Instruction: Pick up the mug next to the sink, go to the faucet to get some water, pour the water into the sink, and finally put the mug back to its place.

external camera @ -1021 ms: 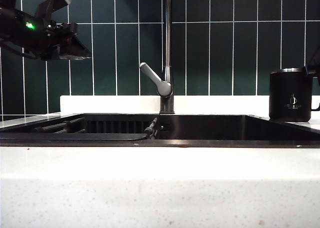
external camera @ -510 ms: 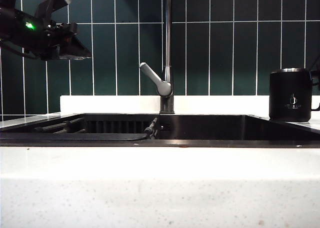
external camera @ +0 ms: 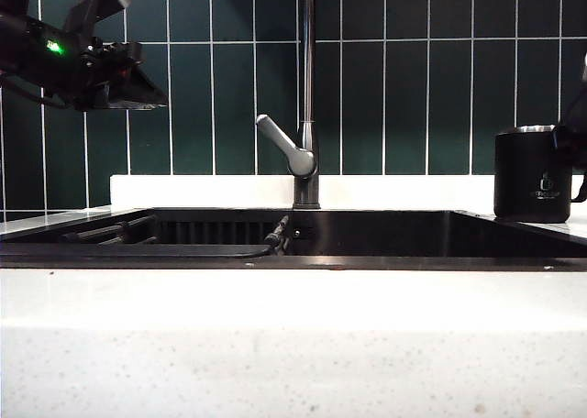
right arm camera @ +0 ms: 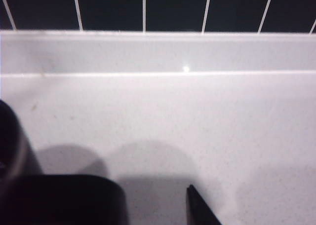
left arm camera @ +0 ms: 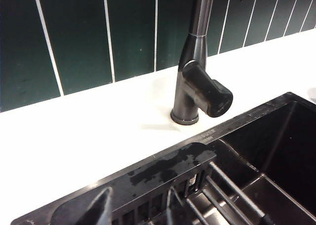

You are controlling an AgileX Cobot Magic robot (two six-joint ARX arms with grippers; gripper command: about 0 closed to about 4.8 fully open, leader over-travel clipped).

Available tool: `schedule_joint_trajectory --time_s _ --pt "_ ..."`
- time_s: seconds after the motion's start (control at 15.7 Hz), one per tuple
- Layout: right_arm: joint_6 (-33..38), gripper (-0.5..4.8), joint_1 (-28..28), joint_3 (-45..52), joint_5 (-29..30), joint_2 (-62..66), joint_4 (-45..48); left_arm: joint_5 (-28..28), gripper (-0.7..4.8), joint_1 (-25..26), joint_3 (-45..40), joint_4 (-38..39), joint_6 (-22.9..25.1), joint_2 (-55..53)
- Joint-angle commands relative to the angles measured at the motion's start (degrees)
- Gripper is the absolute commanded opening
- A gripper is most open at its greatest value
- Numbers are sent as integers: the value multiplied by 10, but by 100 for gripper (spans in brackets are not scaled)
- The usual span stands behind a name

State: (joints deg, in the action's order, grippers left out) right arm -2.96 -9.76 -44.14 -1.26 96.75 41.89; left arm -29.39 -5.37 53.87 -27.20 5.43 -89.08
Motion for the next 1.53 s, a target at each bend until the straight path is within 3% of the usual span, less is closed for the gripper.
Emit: schedule_joint_trajectory --time_s 0.06,0.45,0.77,1.08,1.21,1.4,1.53 --pt "-1 214 0 -10 32 16 1 -5 139 -1 3 -7 1 0" --pt "-3 51 -1 -11 55 19 4 -61 139 -1 3 -8 1 -19" --pt "-3 23 -1 -11 55 15 6 -69 138 -1 3 -37 -2 -19" --pt "-2 -1 -1 -11 76 -5 19 -84 138 -1 5 -75 -45 -28" --pt "3 -1 4 -11 85 -23 21 -128 138 -1 39 -75 -78 -59" --pt "22 -1 9 -11 94 -54 21 -139 138 -1 91 -71 -79 -97" --pt "58 -1 24 -19 139 -76 16 -159 138 -4 139 -71 -91 -139"
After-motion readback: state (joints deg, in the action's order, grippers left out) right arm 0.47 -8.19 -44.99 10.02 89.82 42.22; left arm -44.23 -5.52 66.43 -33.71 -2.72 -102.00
